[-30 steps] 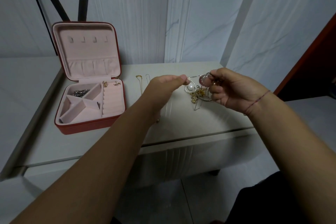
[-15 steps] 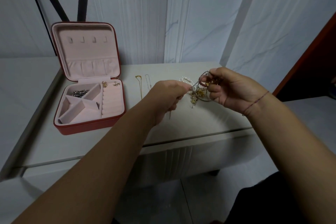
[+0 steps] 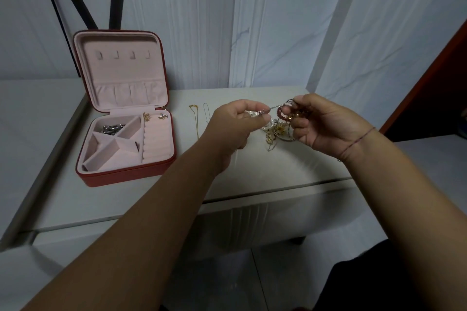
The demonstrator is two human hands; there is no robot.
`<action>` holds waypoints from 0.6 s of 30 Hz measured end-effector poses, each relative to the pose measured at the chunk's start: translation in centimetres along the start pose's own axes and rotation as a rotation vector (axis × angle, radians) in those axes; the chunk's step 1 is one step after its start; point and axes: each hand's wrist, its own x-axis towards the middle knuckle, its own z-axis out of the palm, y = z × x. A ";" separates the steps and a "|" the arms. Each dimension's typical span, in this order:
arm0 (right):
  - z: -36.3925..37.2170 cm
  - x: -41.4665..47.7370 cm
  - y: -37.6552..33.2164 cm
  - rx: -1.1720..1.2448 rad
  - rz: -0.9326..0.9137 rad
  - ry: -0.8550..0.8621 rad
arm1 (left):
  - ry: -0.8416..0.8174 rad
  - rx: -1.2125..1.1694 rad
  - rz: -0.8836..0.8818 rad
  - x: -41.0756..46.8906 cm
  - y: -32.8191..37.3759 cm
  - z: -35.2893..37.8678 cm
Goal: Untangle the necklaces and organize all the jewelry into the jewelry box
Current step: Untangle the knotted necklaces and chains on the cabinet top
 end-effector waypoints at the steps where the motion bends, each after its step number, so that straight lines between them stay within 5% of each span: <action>1: 0.0 0.0 0.0 0.003 0.000 0.002 | 0.008 -0.009 0.006 0.0 0.0 0.0; 18: -0.1 0.1 0.1 -0.062 -0.005 -0.030 | 0.190 -0.066 0.043 -0.2 0.3 -0.2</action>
